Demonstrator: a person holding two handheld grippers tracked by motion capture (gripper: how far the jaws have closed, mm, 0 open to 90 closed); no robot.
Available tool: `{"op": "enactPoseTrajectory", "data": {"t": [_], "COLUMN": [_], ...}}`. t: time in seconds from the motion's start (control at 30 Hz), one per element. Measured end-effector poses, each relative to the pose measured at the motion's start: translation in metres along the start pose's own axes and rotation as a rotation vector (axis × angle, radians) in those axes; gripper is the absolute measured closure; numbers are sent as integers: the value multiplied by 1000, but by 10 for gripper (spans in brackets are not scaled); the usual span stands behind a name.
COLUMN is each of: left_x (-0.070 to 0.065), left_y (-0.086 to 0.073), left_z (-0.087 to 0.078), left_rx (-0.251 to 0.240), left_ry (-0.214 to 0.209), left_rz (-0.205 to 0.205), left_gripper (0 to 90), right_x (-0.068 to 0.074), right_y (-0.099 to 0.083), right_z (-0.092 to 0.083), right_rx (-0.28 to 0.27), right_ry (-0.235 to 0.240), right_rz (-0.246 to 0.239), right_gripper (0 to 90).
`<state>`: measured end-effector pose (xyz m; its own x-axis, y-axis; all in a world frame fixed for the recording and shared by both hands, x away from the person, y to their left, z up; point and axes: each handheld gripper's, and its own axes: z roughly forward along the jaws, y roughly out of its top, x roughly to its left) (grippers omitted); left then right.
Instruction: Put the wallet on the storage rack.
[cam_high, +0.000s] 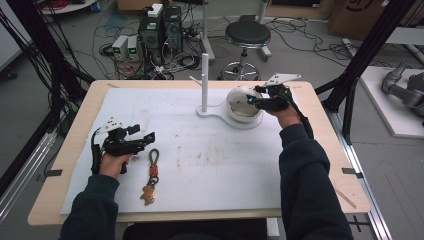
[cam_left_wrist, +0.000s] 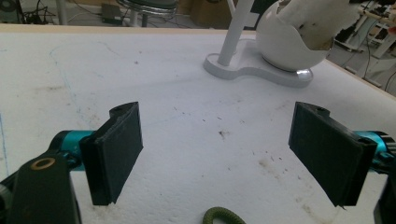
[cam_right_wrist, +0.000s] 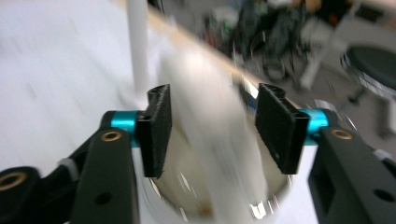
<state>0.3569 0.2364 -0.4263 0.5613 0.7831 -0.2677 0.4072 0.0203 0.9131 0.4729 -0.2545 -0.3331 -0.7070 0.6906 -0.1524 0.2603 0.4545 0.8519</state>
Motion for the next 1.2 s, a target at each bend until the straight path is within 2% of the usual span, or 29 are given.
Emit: {"op": "enactPoseTrajectory", "data": {"t": [0.07, 0.1, 0.17, 0.23, 0.33, 0.37, 0.47, 0.57, 0.67, 0.77, 0.83, 0.87, 0.93, 1.03, 1.17, 1.2], "left_x": [-1, -1, -1, -1, 0, 0, 0, -1, -1, -1, -1, -2, -2, -4, -6, -6], "left_y": [0, 0, 0, 0, 0, 0, 1, 1, 0, 1, 1, 1, 1, 2, 2, 2], "left_z": [0, 0, -1, -1, -1, -1, -2, -2, -1, -1, -2, -2, -2, -3, -3, -3], "left_rx": [1, 1, 0, 0, 0, 0, 0, -3, 4, 3, -1, 3, 0, 2, -10, -10], "left_ry": [-1, -1, 0, 0, -1, 0, 6, 5, 4, 2, -6, -10, -14, -17, -10, -6], "left_rz": [0, 4, 1, 0, -1, 0, 1, 1, 1, -9, -20, -25, -34, -15, 11, 15], "left_gripper": [176, 177, 176, 176, 176, 176, 176, 176, 176, 176, 174, 174, 174, 174, 174, 174], "right_x": [3, 4, 8, 10, 11, 11, 11, 8, 3, 3, 9, 11, 14, 22, 37, 42], "right_y": [4, 5, 5, 3, -3, -4, -1, -1, -4, -10, -20, -27, -40, -63, -90, -96], "right_z": [0, 2, 10, 18, 26, 27, 21, 8, -8, -24, -38, -43, -53, -63, -67, -68], "right_rx": [-74, -83, -54, -21, 52, 50, 13, -28, -20, 0, -16, -24, -14, 29, 81, 86], "right_ry": [14, 18, 24, 54, 76, 73, 37, 26, 16, -24, -94, -98, -87, -63, -35, -44], "right_rz": [26, 18, -10, -8, 4, 5, 23, 85, 129, 122, 73, 85, 134, 210, 200, 187], "right_gripper": [590, 636, 686, 730, 739, 732, 614, 473, 399, 357, 345, 326, 287, 281, 279, 274]}}
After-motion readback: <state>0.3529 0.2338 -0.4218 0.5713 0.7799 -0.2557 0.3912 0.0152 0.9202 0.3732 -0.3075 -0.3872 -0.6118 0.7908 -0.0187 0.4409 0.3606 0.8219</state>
